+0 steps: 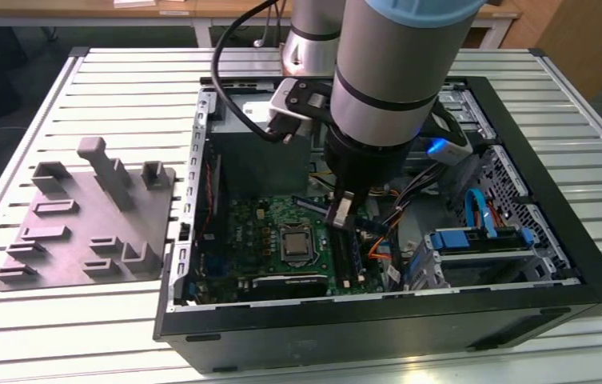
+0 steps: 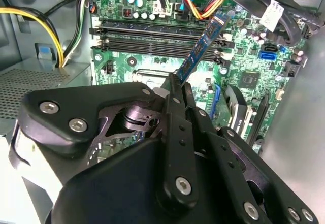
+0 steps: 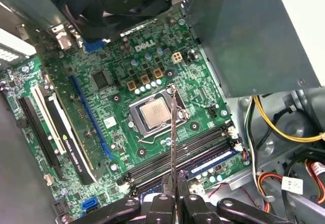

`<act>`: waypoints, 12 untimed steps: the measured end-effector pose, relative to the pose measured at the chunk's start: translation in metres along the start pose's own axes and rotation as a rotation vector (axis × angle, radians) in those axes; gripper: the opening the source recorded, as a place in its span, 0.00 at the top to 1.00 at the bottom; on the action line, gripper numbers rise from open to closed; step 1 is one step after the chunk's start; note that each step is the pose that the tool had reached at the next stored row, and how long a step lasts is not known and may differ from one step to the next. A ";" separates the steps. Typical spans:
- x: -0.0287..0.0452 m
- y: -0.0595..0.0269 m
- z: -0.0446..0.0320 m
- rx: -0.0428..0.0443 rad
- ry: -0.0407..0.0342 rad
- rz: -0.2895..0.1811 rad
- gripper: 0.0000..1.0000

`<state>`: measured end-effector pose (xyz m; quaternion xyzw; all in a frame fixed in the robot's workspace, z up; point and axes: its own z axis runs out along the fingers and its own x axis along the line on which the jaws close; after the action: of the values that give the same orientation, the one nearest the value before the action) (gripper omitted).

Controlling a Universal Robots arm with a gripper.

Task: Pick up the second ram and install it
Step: 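Insert the second ram into the second slot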

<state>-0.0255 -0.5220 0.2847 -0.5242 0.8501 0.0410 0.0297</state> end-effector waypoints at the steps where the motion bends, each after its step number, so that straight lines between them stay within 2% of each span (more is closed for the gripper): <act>1: 0.0000 0.0000 0.0000 0.0006 -0.0003 0.007 0.86; 12: 0.0000 0.0000 0.0000 0.0071 -0.0029 0.075 0.86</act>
<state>-0.0255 -0.5220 0.2846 -0.4918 0.8692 0.0398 0.0312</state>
